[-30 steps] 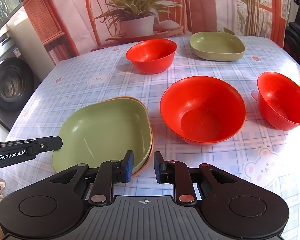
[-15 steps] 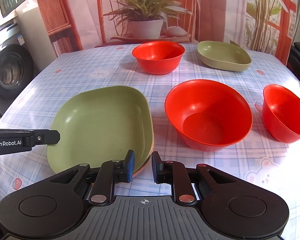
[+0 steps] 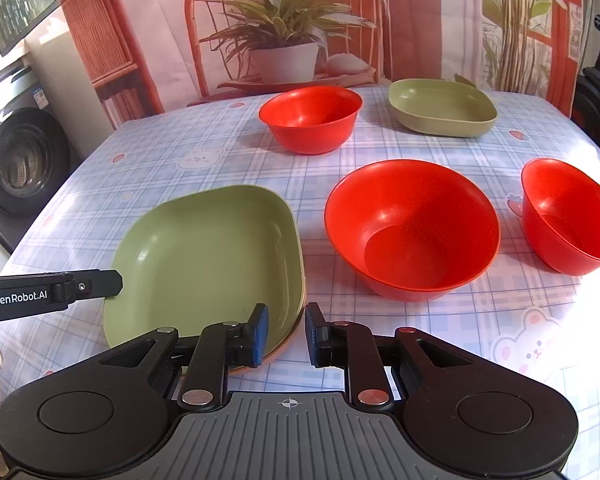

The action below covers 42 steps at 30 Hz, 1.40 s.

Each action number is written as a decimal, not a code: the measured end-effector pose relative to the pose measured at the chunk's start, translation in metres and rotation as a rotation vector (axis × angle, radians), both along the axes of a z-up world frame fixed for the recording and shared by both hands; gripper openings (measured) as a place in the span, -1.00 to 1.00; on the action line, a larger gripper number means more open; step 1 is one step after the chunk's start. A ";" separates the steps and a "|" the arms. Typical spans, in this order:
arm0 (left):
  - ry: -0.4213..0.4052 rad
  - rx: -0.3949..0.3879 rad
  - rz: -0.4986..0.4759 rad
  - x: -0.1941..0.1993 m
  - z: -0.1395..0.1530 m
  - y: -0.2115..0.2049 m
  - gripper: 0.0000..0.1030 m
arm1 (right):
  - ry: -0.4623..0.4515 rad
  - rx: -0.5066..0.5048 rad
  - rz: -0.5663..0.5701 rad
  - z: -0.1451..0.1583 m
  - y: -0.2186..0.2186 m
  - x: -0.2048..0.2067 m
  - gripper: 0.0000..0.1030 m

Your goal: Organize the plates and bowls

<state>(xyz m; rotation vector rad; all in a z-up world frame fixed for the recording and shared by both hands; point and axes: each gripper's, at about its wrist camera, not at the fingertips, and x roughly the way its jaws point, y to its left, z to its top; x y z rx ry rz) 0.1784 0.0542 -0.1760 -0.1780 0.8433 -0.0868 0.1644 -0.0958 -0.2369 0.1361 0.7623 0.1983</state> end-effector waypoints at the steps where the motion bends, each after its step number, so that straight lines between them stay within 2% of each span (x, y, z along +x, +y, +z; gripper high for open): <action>1: -0.012 0.002 0.002 0.000 0.004 0.001 -0.62 | -0.011 0.009 -0.001 0.003 -0.002 -0.001 -0.57; 8: -0.143 0.060 -0.043 0.008 0.041 -0.011 -0.62 | -0.159 0.050 -0.005 0.044 -0.027 -0.005 -0.44; 12: -0.213 0.069 -0.096 0.017 0.068 -0.029 -0.62 | -0.244 0.020 -0.038 0.070 -0.056 -0.001 -0.43; 16: -0.248 0.041 -0.132 0.032 0.086 -0.050 -0.62 | -0.300 -0.025 -0.065 0.085 -0.086 0.007 -0.43; 23: -0.272 0.013 -0.180 0.068 0.090 -0.096 -0.61 | -0.337 -0.093 -0.106 0.093 -0.138 0.033 -0.43; 26: -0.264 0.008 -0.195 0.091 0.086 -0.120 -0.61 | -0.334 -0.127 -0.109 0.092 -0.153 0.048 -0.43; 32: -0.215 -0.033 -0.243 0.143 0.072 -0.158 -0.60 | -0.288 -0.117 -0.121 0.080 -0.184 0.091 -0.43; 34: -0.188 -0.033 -0.250 0.161 0.065 -0.170 -0.51 | -0.263 -0.113 -0.126 0.076 -0.192 0.107 -0.43; 36: -0.167 -0.029 -0.256 0.176 0.057 -0.179 -0.34 | -0.231 -0.102 -0.130 0.071 -0.199 0.125 -0.43; 42: -0.056 -0.026 -0.213 0.224 0.030 -0.194 -0.28 | -0.119 -0.086 -0.129 0.057 -0.206 0.181 -0.43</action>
